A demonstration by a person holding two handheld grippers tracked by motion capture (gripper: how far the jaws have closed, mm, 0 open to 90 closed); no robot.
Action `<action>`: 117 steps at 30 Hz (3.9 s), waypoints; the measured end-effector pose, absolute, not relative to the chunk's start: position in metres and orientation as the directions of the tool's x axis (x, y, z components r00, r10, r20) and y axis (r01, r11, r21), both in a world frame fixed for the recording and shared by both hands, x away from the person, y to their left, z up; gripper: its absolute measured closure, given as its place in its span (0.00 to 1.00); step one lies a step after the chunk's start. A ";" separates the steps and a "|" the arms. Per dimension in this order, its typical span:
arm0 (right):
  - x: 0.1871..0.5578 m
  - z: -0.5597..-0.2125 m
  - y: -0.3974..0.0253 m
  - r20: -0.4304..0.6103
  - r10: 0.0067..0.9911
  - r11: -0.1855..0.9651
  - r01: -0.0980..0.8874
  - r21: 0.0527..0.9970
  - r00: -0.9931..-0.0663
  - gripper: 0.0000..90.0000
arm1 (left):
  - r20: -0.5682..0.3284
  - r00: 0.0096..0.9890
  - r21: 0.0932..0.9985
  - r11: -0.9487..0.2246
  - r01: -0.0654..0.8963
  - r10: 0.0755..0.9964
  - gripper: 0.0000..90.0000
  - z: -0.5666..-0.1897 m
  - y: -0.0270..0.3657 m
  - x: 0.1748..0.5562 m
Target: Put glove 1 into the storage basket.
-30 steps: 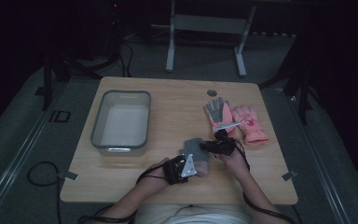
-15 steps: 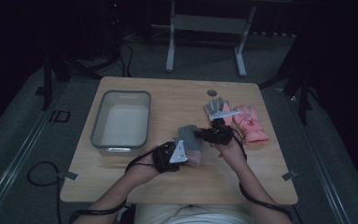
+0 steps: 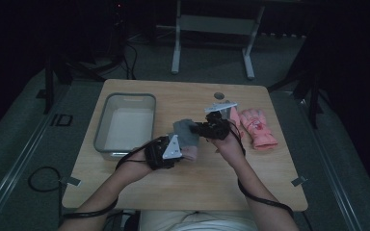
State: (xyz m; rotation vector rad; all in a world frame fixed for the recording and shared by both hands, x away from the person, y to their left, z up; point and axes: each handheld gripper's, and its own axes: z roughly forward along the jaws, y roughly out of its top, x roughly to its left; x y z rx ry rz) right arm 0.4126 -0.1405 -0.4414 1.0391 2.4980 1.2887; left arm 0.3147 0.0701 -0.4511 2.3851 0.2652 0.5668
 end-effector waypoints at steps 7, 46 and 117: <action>0.424 -0.423 -0.116 0.146 0.624 0.413 0.483 0.772 -0.768 0.84 | 0.350 0.867 0.646 -0.762 0.050 0.354 0.78 -0.433 0.090 0.321; 0.477 -0.428 0.052 0.156 0.552 0.470 0.460 0.754 -0.819 0.84 | 0.343 0.799 0.553 -0.794 0.253 0.494 0.78 -0.446 0.224 0.364; 0.451 -0.425 -0.115 0.080 0.631 0.441 0.441 0.782 -0.772 0.65 | 0.018 0.923 0.672 -0.689 0.273 0.383 0.04 -0.461 0.108 0.357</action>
